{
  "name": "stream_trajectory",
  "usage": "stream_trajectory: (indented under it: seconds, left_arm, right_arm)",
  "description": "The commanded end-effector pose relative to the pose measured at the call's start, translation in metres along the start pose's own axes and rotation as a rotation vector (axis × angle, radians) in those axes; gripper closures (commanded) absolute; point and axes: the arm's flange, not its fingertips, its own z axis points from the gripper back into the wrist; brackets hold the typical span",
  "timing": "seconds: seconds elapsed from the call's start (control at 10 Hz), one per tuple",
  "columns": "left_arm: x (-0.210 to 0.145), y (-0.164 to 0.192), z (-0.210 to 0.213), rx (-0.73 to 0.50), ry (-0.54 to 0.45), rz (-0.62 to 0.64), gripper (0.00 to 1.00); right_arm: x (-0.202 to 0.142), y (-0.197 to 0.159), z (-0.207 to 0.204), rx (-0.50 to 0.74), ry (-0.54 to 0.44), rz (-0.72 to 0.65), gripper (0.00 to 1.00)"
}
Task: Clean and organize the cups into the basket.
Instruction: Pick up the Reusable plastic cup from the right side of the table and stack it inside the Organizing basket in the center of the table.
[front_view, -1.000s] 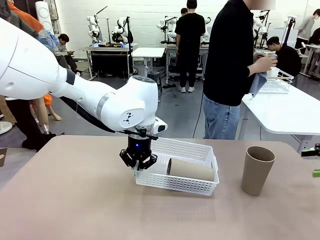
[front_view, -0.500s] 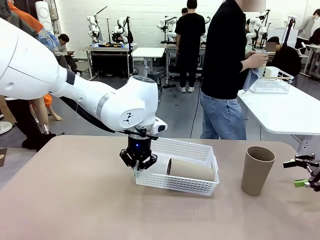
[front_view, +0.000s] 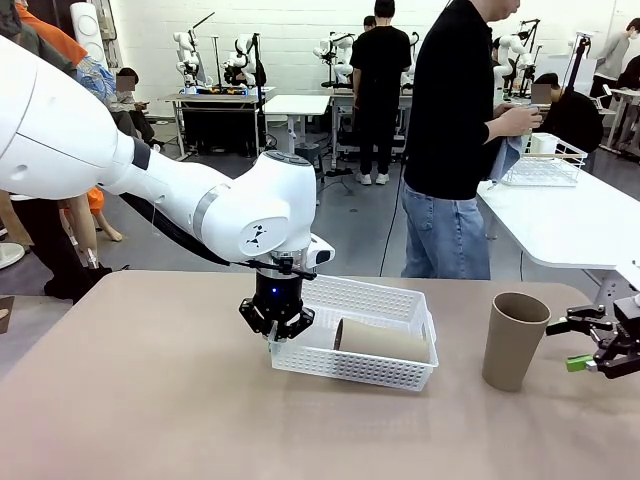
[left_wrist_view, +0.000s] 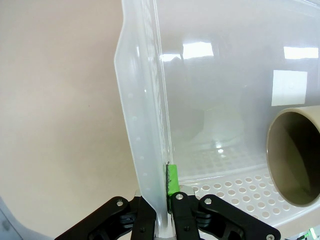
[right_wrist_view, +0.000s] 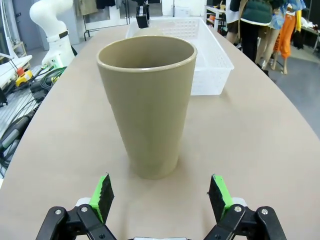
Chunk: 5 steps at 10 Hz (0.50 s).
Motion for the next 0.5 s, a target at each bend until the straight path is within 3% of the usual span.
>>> stream_trajectory:
  seconds: [0.0,0.4]
  left_arm:
    - [-0.002,-0.002,-0.004,0.014,0.003,-0.014,1.00]
    - [-0.002,-0.002,-0.004,0.014,0.003,-0.014,1.00]
  right_arm:
    - [0.005,-0.014,-0.016,-0.009,0.006,-0.050,0.00]
    - [0.013,-0.016,-0.043,0.044,0.043,-0.066,0.00]
